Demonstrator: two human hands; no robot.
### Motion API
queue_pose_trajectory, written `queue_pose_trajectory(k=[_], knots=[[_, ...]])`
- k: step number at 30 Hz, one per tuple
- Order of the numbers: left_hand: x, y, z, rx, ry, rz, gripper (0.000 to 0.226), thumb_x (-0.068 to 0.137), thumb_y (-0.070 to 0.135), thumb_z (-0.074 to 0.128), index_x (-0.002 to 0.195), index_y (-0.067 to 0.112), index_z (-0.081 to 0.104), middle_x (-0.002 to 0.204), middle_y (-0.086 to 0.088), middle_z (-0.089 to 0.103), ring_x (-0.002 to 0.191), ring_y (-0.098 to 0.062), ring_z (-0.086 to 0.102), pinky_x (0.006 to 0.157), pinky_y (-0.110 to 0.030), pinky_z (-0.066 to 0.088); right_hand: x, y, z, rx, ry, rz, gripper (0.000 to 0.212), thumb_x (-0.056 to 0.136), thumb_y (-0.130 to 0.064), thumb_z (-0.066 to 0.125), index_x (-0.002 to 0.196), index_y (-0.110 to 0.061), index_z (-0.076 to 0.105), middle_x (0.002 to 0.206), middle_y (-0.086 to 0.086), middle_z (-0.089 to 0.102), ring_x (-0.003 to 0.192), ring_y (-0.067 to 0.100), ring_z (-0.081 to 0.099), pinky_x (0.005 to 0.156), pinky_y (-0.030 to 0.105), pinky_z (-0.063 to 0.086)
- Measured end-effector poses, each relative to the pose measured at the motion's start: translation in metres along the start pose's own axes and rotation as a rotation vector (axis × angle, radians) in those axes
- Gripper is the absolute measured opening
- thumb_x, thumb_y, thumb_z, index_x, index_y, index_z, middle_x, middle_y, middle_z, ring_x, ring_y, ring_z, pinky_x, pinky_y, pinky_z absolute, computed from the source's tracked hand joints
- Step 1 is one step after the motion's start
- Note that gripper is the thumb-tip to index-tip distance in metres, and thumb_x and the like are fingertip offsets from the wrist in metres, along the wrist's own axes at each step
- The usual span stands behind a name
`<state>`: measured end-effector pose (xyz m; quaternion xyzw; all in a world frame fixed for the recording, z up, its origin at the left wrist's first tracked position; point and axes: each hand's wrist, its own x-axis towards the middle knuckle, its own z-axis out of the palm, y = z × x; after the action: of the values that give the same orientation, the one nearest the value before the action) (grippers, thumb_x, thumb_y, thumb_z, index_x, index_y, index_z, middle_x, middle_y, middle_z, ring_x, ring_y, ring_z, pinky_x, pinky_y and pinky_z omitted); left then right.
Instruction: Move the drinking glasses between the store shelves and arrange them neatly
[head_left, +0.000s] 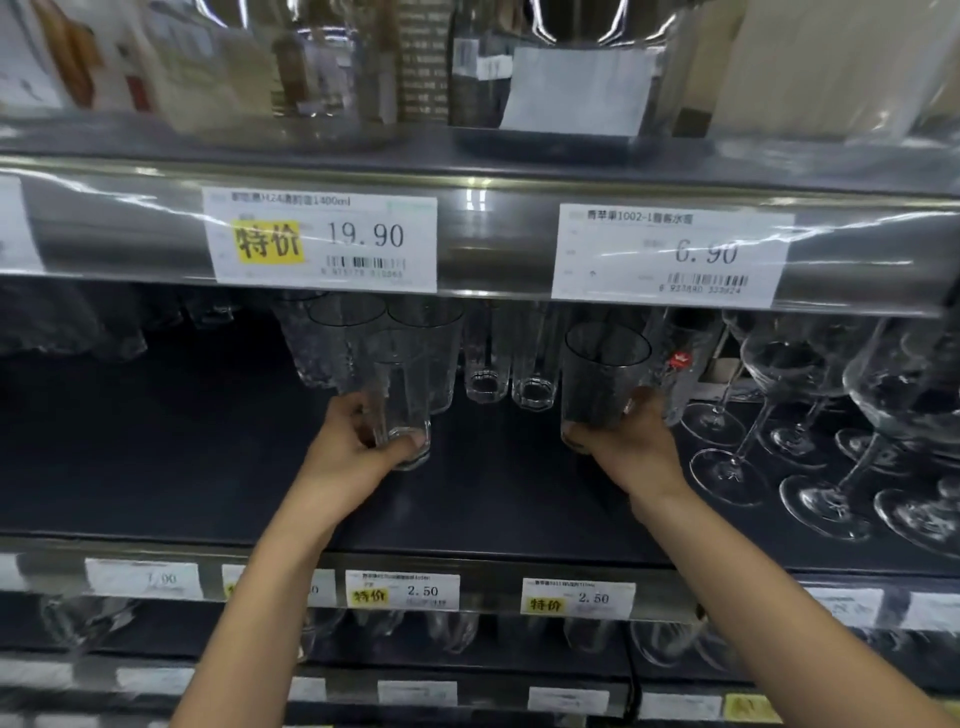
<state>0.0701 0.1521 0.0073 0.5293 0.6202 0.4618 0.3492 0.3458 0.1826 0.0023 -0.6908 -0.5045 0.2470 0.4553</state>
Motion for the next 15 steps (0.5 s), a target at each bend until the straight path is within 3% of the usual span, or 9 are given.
queue_pose_trajectory(k=[2,5,7,10,13,15], knots=[[0.002,0.005,0.0,-0.037,-0.032,0.019,0.063,0.077,0.022,0.084,0.123,0.027,0.041,0.106,0.013,0.059,0.098,0.001,0.057,0.084,-0.022,0.046,0.003,0.001,0.001,0.047,-0.016,-0.038,0.076,0.062,-0.035,0.09,0.121,-0.019,0.044,0.121,0.0,0.063,0.112,0.02,0.061,0.092,0.032,0.048],[0.005,0.008,0.002,-0.038,-0.063,0.04,0.069,0.075,0.026,0.086,0.132,0.019,0.048,0.116,0.004,0.066,0.108,-0.008,0.063,0.098,-0.032,0.05,-0.001,0.002,0.003,0.102,-0.067,-0.054,0.075,0.062,-0.04,0.089,0.123,-0.021,0.05,0.115,-0.005,0.067,0.108,0.015,0.063,0.093,0.034,0.052],[0.004,0.008,0.001,-0.025,-0.067,0.059,0.066,0.074,0.028,0.086,0.129,0.021,0.052,0.115,0.003,0.069,0.107,-0.009,0.065,0.1,-0.035,0.051,-0.009,-0.001,0.001,0.13,-0.077,-0.044,0.066,0.067,-0.034,0.089,0.119,-0.019,0.052,0.108,-0.007,0.068,0.103,0.016,0.065,0.083,0.027,0.05],[-0.005,0.007,0.002,-0.026,-0.07,0.058,0.057,0.073,0.031,0.086,0.121,0.027,0.055,0.11,0.003,0.069,0.102,-0.008,0.066,0.091,-0.028,0.052,-0.022,-0.007,-0.008,0.166,-0.176,-0.066,0.042,0.073,-0.026,0.087,0.102,-0.021,0.057,0.086,-0.008,0.07,0.084,0.014,0.068,0.065,0.016,0.048],[-0.019,0.006,0.005,-0.079,-0.059,0.038,0.055,0.064,0.045,0.086,0.109,0.034,0.058,0.105,0.0,0.068,0.099,-0.015,0.067,0.086,-0.029,0.053,-0.035,-0.012,-0.017,0.163,-0.365,-0.065,0.047,0.073,-0.032,0.085,0.109,-0.028,0.055,0.099,-0.007,0.07,0.094,0.008,0.066,0.075,0.022,0.05],[-0.032,0.011,0.008,-0.16,-0.037,0.035,0.041,0.073,0.038,0.082,0.105,0.033,0.059,0.102,0.001,0.067,0.099,-0.017,0.068,0.08,-0.026,0.052,-0.043,-0.013,-0.022,0.258,-0.491,-0.043,0.044,0.075,-0.022,0.084,0.11,-0.026,0.056,0.109,0.004,0.069,0.101,0.015,0.066,0.088,0.028,0.052]])
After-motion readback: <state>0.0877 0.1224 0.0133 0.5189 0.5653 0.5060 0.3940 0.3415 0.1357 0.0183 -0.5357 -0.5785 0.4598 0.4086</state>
